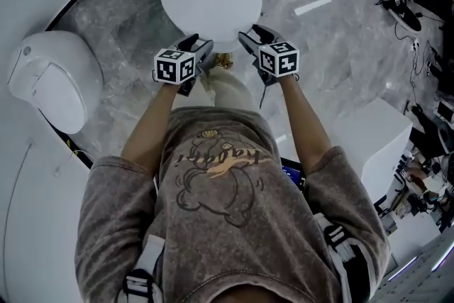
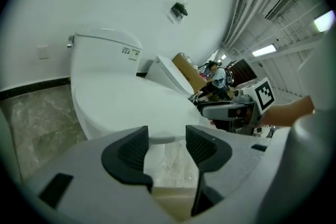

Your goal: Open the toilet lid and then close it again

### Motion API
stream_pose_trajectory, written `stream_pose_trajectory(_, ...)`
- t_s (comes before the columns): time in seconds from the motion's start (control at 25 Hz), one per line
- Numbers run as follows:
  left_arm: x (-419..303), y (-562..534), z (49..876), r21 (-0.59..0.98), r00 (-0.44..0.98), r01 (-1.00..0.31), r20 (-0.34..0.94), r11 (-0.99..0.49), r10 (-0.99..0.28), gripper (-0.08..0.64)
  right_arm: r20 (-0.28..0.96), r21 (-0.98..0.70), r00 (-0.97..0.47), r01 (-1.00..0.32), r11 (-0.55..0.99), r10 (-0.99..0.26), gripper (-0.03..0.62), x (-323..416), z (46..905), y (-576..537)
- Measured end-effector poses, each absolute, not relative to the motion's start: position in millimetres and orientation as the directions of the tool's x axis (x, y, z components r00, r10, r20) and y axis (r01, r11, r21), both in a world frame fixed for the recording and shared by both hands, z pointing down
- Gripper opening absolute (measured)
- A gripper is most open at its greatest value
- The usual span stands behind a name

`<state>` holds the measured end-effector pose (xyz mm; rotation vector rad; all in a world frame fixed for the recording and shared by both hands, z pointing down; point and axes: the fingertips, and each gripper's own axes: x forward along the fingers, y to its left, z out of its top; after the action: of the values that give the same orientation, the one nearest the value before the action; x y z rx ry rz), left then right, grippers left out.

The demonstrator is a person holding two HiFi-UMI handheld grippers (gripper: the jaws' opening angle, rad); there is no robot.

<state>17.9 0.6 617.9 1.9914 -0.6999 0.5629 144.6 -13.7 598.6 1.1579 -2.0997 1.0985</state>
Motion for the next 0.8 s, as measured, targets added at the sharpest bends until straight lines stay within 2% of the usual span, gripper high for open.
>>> stream_pose_trajectory(0.16,25,25,661,0.604,0.704,-0.695,0.681,-0.39,-0.199,0.227,0.772,-0.406,-0.491,-0.869,0.282,-0.402,0.248,150,647,13)
stream_pose_trajectory(0.36,28,45,704,0.582,0.663,-0.735,0.723,-0.348,-0.191,0.206,0.813,-0.402,-0.472,-0.878,0.258,-0.339,0.209,158,696,35)
stream_pose_trajectory(0.8,40,73,798,0.565,0.608,-0.779,0.787,-0.273,-0.106,0.169,0.863,-0.403,-0.442,-0.894,0.195,-0.245,0.207,171,798,65)
